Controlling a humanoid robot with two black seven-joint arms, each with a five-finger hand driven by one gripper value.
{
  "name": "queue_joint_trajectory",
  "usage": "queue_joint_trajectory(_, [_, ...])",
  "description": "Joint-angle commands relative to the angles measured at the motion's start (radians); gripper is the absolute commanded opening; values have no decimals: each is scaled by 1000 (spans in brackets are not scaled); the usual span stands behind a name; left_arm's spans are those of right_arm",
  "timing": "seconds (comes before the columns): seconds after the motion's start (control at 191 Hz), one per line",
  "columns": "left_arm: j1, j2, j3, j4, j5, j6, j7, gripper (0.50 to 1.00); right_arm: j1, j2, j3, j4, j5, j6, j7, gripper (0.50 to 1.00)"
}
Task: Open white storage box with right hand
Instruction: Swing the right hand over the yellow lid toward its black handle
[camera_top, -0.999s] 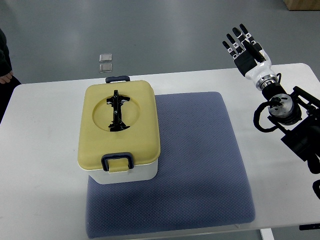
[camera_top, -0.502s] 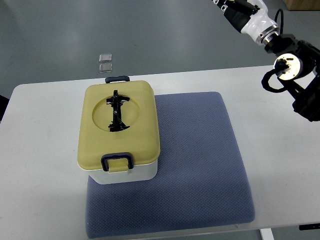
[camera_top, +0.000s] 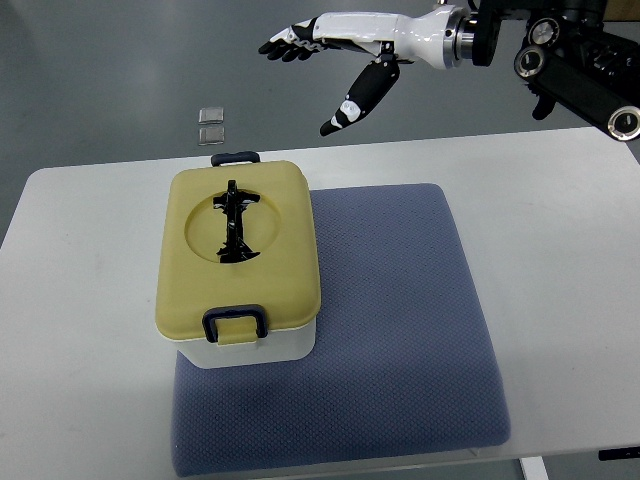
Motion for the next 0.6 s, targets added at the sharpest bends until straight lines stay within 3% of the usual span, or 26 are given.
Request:
queue_joint_trajectory(0.0, [0, 0, 0, 0, 0, 0, 0, 1000, 5, -5, -78, 65, -104, -41, 33, 930])
queue_joint_trajectory(0.293, [0, 0, 2, -2, 0, -1, 0, 1000, 23, 32, -202, 66, -130, -280, 72, 930])
queue_joint_trajectory(0.596, [0, 0, 0, -4, 0, -1, 0, 1000, -47, 99, -197, 57, -130, -386, 76, 930])
